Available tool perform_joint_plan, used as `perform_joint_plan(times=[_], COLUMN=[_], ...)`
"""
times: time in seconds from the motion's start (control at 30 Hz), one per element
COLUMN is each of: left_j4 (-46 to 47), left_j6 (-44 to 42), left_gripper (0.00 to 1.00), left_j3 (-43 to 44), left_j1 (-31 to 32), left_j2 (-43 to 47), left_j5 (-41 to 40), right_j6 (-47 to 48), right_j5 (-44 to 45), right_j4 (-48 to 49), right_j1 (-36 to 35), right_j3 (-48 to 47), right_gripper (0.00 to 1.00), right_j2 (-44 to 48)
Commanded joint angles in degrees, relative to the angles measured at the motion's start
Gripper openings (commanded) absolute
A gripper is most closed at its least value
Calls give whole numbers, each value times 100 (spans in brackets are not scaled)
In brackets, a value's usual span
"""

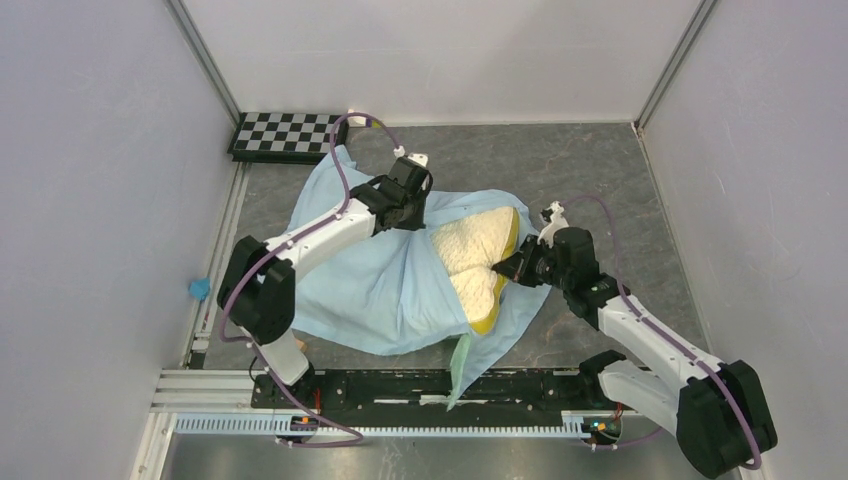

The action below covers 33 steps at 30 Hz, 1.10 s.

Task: Remove the pillowcase from the pillow

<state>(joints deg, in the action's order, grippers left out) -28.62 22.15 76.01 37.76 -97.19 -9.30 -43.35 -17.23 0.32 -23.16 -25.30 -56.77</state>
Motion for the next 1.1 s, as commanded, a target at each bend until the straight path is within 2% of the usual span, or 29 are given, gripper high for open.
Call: perform_joint_plan(times=[0.0, 0.1, 0.27, 0.33, 0.4, 0.5, 0.6, 0.77, 0.83, 1.0, 1.03, 1.07], left_j4=[31, 16, 1, 241, 646, 1379, 1513, 1205, 1091, 539, 367, 233], left_j6=[92, 39, -26, -60, -106, -18, 11, -19, -13, 140, 211, 261], left_gripper=[2, 2, 2, 2, 3, 13, 27, 62, 70, 79, 87, 88], left_j3=[-160, -232, -323, -483, -740, -1119, -1157, -1163, -1206, -1194, -1185, -1189], left_j1=[-278, -518, -528, -513, -491, -318, 13, 351, 474, 977, 1101, 1286], left_j2=[-268, -418, -474, -338, -99, 306, 583, 1174, 1524, 2290, 2391, 2474], left_j5=[-964, -862, -803, -331, 488, 1641, 1691, 1150, 1003, 839, 754, 702], right_j6=[463, 470, 536, 538, 542, -10, -498, -523, -581, -680, -698, -720], right_j5=[197, 179, 207, 90, -467, -1713, -2159, -1560, -1292, -1112, -1107, -1086], right_j4=[-410, -467, -620, -520, -102, 1229, 1887, 1358, 1263, 1365, 1409, 1467], right_j1=[209, 299, 543, 592, 595, 595, 585, 585, 585, 584, 585, 584], right_j3=[-465, -506, -642, -645, -538, -243, -304, -826, -944, -1231, -1268, -1299], right_gripper=[0, 0, 0, 0, 0, 0, 0, 0, 0, 0, 0, 0], right_j2=[237, 354, 474, 452, 370, 121, -127, -99, -131, -523, -605, -697])
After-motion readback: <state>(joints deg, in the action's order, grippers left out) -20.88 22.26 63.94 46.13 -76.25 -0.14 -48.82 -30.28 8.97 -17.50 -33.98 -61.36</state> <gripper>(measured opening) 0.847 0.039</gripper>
